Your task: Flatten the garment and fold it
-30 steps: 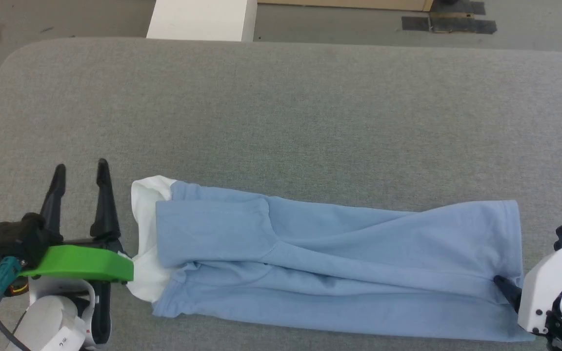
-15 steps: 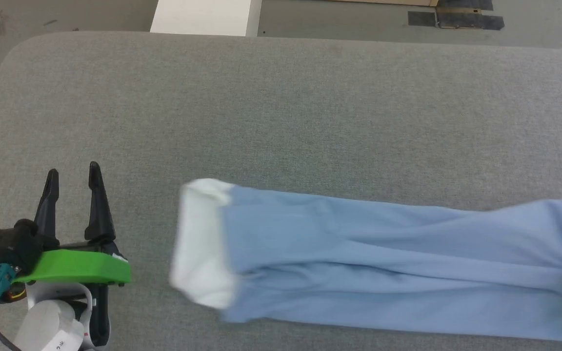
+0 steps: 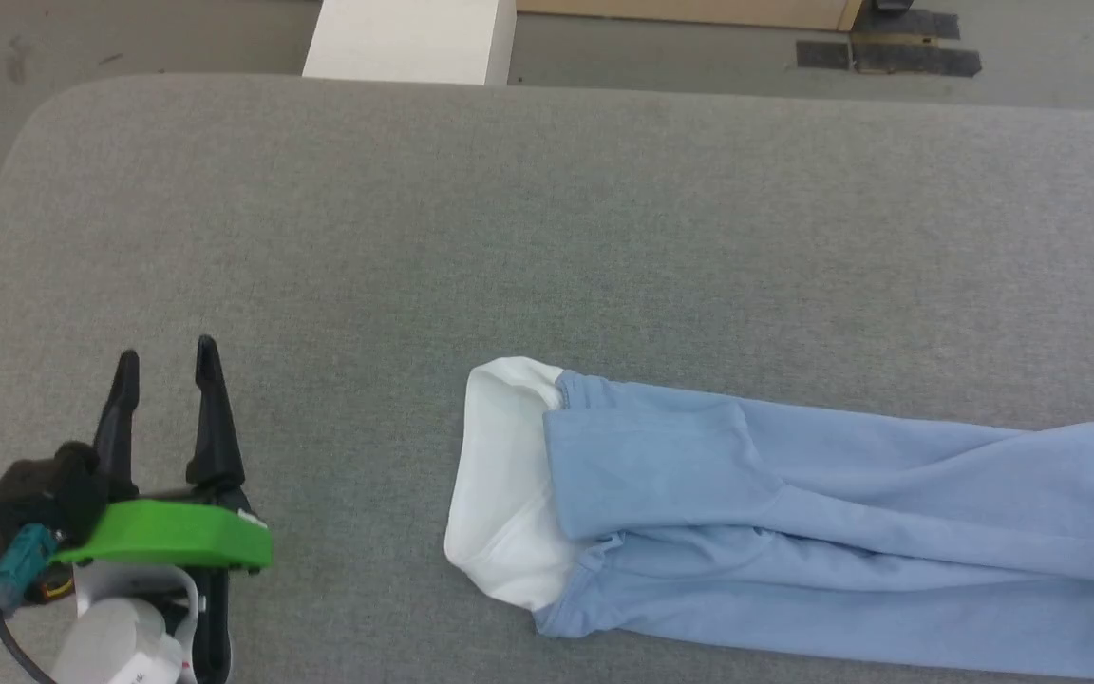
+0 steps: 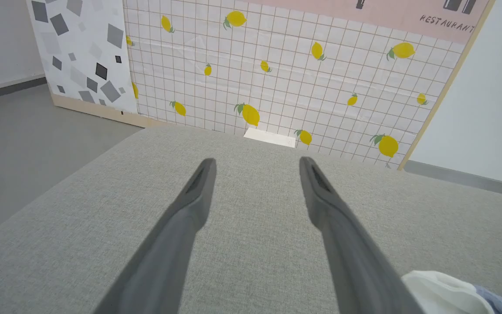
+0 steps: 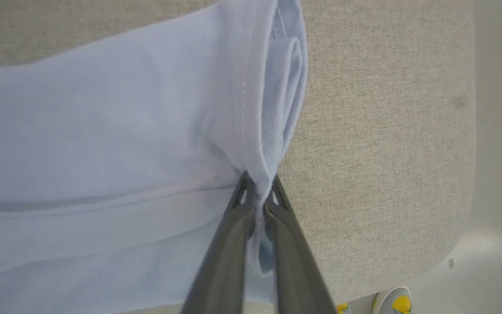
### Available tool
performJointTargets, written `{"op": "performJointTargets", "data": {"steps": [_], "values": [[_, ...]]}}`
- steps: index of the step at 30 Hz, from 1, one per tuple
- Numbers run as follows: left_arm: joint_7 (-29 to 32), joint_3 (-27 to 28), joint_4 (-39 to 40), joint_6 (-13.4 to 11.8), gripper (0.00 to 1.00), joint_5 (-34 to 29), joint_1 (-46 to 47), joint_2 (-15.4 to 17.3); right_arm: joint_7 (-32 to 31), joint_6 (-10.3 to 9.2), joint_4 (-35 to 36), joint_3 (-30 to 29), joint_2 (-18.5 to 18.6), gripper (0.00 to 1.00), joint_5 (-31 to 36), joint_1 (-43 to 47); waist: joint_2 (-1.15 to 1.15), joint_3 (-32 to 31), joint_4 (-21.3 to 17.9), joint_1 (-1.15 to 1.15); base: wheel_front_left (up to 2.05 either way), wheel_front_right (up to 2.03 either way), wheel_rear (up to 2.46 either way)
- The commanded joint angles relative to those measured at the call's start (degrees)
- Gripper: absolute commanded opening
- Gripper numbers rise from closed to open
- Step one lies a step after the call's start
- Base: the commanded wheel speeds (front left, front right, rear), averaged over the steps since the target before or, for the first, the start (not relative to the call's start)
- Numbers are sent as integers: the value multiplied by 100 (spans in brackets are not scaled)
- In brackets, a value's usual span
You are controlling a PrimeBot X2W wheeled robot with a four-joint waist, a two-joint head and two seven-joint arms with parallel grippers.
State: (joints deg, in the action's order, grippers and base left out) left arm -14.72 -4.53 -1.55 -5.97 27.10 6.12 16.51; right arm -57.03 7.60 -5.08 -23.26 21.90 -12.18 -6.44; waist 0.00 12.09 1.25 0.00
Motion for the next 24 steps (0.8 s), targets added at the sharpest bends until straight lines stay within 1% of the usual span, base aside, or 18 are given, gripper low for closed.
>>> {"op": "performJointTargets", "data": {"steps": [1,3,6,9,11,15,18,24], "values": [[-27,5,-29,50,100,8,-101,-4,-140,-11,291,140,71,0,-127,123,0,-89,-42,0,0,0,0],[-23,-2,-40,50,100,26,-145,-9,-453,-11,868,398,176,0,-314,322,0,-148,-55,0,0,0,0],[-13,8,-51,34,100,62,-214,-15,-888,-11,1829,753,141,0,-667,539,0,-213,-95,0,0,0,0],[-12,-7,-63,31,100,81,-252,-23,-1035,-11,2466,1130,75,0,-925,595,0,-238,-105,0,0,0,0],[-12,-27,-80,33,100,88,-265,-32,-1000,-11,2665,1457,41,0,-1030,538,0,-256,-100,0,0,0,0],[-10,-66,-110,57,100,106,-282,-36,-820,-11,2660,2229,-164,0,-1202,320,0,-287,-35,0,0,0,0],[-5,-94,-109,76,100,110,-268,-29,-678,-11,2417,2789,-264,0,-1298,117,0,-295,68,0,0,0,0],[37,-111,-109,38,100,106,-262,-2,-346,-11,1886,3882,-388,0,-1466,-416,0,-234,291,0,0,0,0]]}}
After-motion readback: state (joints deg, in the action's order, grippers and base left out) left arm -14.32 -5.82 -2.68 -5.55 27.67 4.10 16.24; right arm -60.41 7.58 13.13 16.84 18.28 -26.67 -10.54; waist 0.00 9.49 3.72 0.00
